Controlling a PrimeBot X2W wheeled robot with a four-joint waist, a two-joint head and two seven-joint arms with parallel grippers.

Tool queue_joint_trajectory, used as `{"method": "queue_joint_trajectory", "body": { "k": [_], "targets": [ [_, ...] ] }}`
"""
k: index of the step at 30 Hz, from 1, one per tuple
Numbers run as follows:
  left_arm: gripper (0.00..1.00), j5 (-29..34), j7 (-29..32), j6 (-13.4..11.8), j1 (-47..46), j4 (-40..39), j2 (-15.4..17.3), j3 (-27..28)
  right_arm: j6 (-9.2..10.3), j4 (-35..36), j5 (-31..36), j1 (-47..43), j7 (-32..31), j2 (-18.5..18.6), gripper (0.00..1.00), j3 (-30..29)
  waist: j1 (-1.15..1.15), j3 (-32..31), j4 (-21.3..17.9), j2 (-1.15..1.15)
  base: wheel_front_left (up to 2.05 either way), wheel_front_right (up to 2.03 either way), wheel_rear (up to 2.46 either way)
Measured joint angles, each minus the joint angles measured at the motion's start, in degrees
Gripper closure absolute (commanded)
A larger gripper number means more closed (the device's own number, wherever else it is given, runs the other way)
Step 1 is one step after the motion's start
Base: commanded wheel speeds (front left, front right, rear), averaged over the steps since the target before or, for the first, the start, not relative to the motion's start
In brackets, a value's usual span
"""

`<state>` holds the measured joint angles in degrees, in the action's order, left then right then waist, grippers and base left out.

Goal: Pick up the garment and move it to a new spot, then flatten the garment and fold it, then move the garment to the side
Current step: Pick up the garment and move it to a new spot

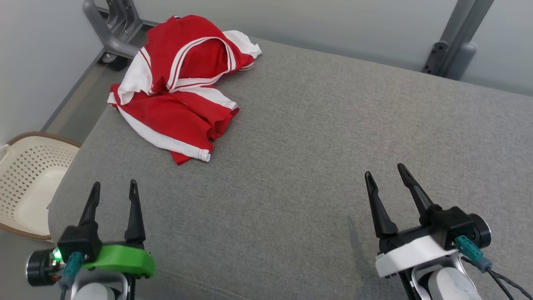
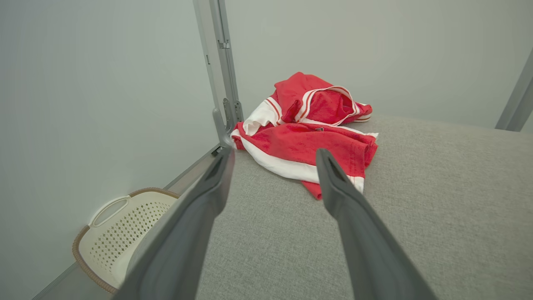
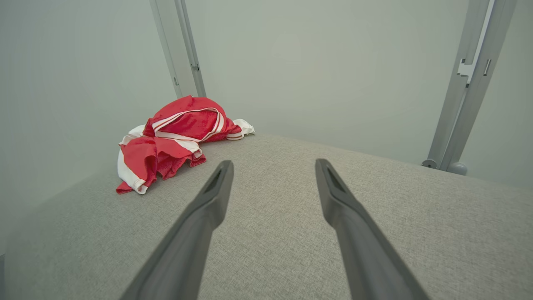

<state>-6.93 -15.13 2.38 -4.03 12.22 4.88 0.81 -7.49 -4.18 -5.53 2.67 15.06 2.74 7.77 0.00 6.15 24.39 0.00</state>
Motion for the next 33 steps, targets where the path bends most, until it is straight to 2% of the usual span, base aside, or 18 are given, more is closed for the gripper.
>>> {"method": "queue_joint_trajectory", "body": {
  "k": [8, 14, 16, 22, 32, 33],
  "targets": [
    [0.0, 0.9, 2.3, 1.7, -16.6, 16.8, 3.7, -1.4, 0.0, 0.5, 2.9, 3.1, 0.0, 0.0, 0.0, -0.3, 0.0, 5.0, -4.0, 0.0, 0.0, 0.0, 0.0],
    [0.0, -0.3, 4.7, 2.5, -25.9, 29.9, 4.0, -1.4, 0.0, 1.1, 5.1, 4.7, 0.0, 0.0, 0.0, -1.3, 0.0, 9.1, -7.4, 0.0, 0.0, 0.0, 0.0],
    [0.0, -3.2, 5.1, 3.2, -28.2, 33.4, 3.6, -0.2, 0.0, 1.4, 5.7, 4.7, 0.0, 0.0, 0.0, -1.8, 0.0, 10.4, -8.4, 0.0, 0.0, 0.0, 0.0],
    [0.0, -4.4, 8.1, 4.2, -35.8, 42.3, 4.6, -1.8, 0.0, 2.2, 6.8, 4.7, 0.0, 0.0, 0.0, -2.8, 0.0, 14.0, -11.2, 0.0, 0.0, 0.0, 0.0],
    [0.0, -7.7, 11.3, 4.7, -40.4, 49.9, 5.0, -1.7, 0.0, 3.0, 7.0, 4.7, 0.0, 0.0, 0.0, -2.5, 0.0, 15.4, -13.0, 0.0, 0.0, 0.0, 0.0],
    [0.39, -8.1, 11.3, 4.7, -40.7, 50.3, 5.1, -1.5, 0.0, 3.0, 7.0, 4.8, 0.0, 0.0, 0.0, -2.5, 0.0, 15.4, -13.1, 0.0, 0.0, 0.0, 0.0]
  ]
}}
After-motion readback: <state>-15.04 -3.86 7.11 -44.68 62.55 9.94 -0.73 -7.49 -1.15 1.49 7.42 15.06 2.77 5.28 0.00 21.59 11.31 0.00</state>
